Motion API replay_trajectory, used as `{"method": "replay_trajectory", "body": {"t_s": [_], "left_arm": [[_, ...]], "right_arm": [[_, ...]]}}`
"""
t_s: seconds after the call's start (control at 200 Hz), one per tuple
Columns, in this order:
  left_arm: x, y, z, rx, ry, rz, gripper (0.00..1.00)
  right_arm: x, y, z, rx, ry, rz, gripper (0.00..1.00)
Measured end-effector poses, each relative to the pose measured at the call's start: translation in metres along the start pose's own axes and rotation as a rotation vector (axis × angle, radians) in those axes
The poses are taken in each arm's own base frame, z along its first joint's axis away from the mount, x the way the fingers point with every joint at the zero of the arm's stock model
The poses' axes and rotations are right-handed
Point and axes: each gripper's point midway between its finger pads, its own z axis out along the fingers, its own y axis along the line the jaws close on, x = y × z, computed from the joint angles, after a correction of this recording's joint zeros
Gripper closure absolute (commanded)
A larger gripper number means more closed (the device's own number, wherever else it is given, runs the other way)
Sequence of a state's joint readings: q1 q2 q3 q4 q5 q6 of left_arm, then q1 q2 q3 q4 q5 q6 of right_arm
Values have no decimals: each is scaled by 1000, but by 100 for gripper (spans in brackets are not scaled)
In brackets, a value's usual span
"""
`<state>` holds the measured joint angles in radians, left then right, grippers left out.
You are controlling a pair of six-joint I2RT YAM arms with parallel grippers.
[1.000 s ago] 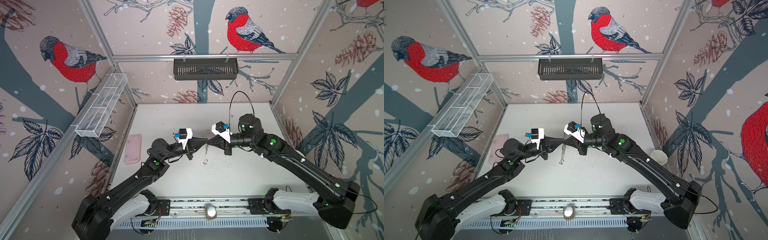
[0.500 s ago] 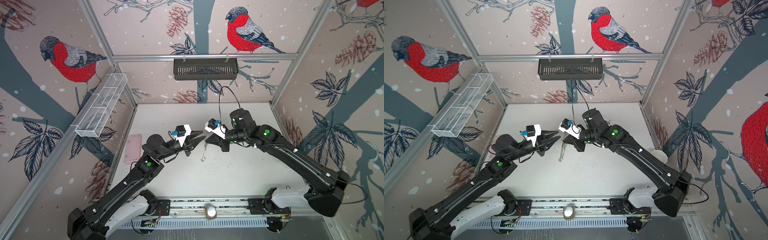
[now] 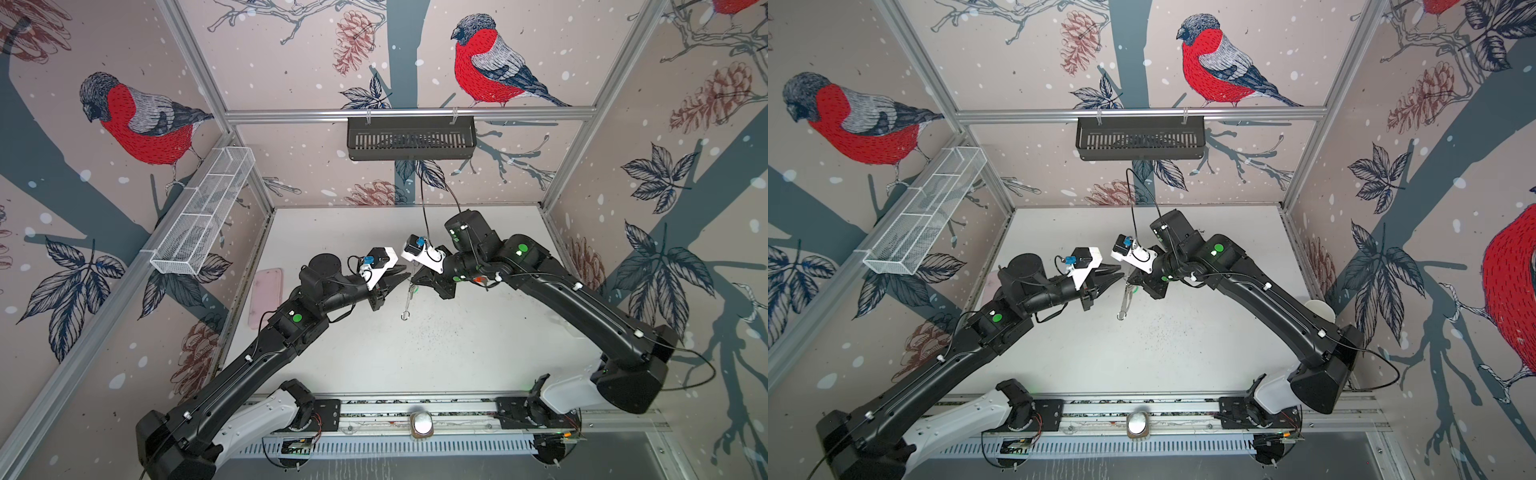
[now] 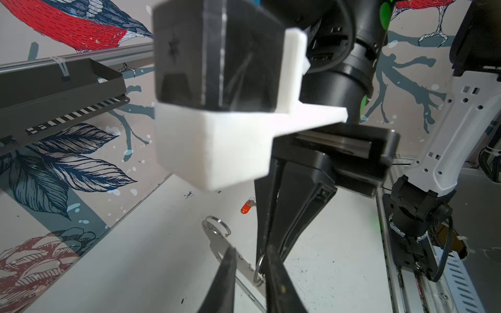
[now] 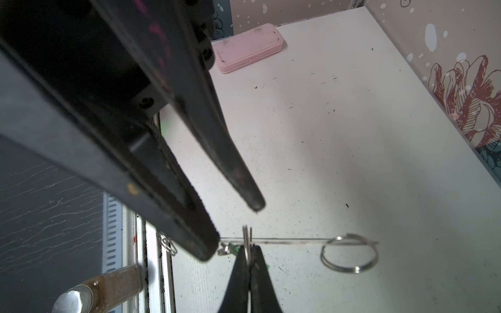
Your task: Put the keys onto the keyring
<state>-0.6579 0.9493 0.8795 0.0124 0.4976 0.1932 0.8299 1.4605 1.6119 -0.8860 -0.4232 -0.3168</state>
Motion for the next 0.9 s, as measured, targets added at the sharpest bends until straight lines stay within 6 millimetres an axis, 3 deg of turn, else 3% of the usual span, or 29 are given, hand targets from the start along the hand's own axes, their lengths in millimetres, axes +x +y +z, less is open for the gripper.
{"method": "replay_trajectory", "body": {"t_s": [0.355, 0.901], "left_arm": [[15, -3, 12, 50, 52, -14, 78], [15, -16, 19, 132, 47, 0, 100]], "right_arm": [[3, 2, 1, -8, 18, 3, 100], [10, 5, -9, 5, 15, 0, 100]]}}
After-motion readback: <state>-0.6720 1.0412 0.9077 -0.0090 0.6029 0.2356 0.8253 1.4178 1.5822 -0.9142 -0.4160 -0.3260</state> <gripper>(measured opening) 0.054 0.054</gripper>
